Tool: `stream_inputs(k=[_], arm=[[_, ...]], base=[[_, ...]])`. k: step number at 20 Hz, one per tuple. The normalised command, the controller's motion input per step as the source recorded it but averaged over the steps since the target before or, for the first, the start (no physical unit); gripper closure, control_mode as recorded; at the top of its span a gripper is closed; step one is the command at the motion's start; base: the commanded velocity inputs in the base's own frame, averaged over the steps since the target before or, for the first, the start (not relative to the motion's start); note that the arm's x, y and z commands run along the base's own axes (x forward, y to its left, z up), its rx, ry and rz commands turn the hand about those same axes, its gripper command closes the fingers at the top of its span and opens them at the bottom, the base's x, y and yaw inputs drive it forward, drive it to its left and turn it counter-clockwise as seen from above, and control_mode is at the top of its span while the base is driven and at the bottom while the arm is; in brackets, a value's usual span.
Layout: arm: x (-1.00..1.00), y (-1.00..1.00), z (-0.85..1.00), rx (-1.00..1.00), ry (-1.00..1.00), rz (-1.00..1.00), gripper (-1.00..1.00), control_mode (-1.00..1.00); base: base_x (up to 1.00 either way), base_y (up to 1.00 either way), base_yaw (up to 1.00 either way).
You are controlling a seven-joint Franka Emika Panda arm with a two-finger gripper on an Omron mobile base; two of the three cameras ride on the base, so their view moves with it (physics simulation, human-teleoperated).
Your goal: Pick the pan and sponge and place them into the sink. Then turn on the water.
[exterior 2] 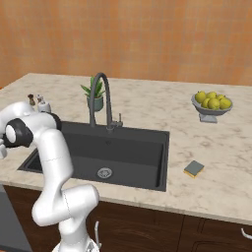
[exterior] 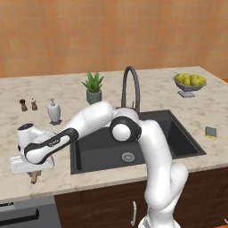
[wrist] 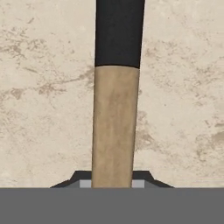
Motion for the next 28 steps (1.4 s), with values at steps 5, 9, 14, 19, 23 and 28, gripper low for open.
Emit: stream_inputs(k=[5, 9, 14, 19, 23, 28], arm=[[-0.25, -0.27, 0.25, 0.0, 0.0, 0.0, 1.0, -1.0], [-0.26, -0.39, 0.33, 0.0, -0.05, 0.0, 1.0, -1.0], [-0.21, -0.54, 0.38, 0.0, -0.04, -0.01, 1.0, -1.0], [-0.11, -0.56, 0.4, 0.0, -0.05, -0.05, 1.0, -1.0], [-0.03, -0.66, 0.09, 0.0, 0.0, -0.18, 1.0, -1.0], [0.0, -0.86, 0.02, 0.0, 0.0, -0.27, 1.0, -1.0]], base=[[0.0, 0.0, 0.0], [0.0, 0.0, 0.0], [0.0, 0.0, 0.0], [0.0, 0.0, 0.0], [0.0, 0.0, 0.0], [0.0, 0.0, 0.0]])
